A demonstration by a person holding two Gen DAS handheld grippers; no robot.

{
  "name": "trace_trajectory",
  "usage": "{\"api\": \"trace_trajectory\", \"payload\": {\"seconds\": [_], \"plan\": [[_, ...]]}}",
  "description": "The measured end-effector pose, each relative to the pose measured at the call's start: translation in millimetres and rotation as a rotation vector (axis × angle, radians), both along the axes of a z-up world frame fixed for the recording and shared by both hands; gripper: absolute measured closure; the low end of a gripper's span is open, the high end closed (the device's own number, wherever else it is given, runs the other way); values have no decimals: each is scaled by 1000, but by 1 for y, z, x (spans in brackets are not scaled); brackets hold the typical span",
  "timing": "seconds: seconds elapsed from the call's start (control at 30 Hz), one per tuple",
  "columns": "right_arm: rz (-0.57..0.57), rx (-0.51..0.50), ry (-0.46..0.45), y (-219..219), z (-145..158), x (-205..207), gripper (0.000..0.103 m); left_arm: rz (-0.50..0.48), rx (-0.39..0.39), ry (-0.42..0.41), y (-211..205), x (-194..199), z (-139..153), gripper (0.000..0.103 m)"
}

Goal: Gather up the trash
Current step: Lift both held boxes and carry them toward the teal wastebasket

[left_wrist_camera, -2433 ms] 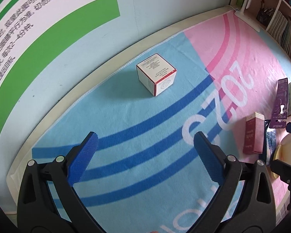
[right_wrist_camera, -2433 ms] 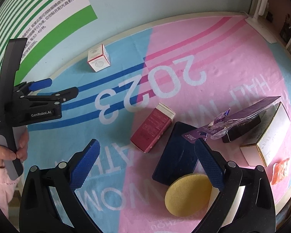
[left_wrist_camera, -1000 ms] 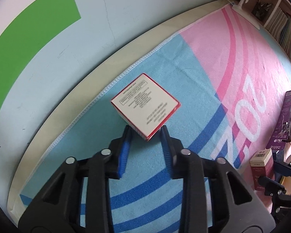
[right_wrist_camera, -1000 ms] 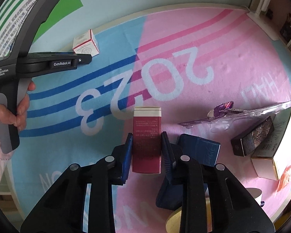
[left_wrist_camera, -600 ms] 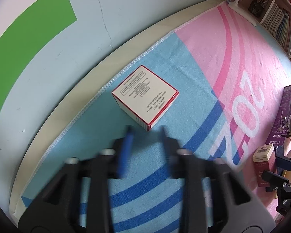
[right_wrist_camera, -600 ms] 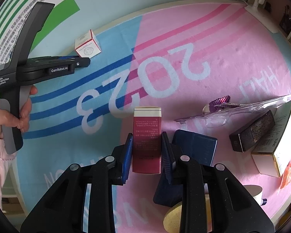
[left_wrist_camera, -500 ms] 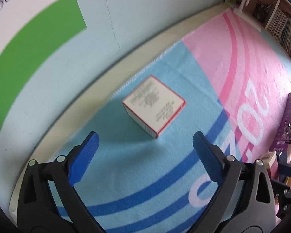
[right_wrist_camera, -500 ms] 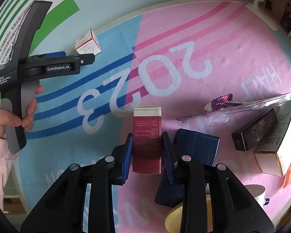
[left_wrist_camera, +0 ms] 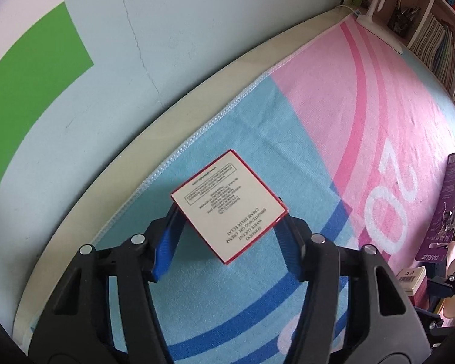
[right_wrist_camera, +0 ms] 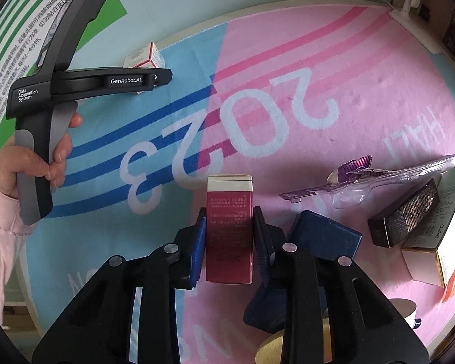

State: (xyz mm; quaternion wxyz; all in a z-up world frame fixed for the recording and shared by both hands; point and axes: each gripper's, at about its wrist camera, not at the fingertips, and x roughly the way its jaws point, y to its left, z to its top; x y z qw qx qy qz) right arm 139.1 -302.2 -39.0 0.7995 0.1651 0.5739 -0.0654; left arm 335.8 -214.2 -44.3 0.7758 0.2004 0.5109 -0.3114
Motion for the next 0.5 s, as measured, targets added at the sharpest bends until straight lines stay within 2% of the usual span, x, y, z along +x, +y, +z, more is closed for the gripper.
{"api": "trace_trajectory", "payload": {"seconds": [0.07, 0.17, 0.5], "plan": [[7, 15, -18, 0, 4, -1, 73, -23, -21, -8, -2, -4, 5, 48], [13, 19, -34, -2, 10, -1, 73, -39, -11, -25, -6, -17, 7, 48], [46, 44, -83, -4, 47, -21, 73, -33, 24, -52, 1, -52, 41, 48]]}}
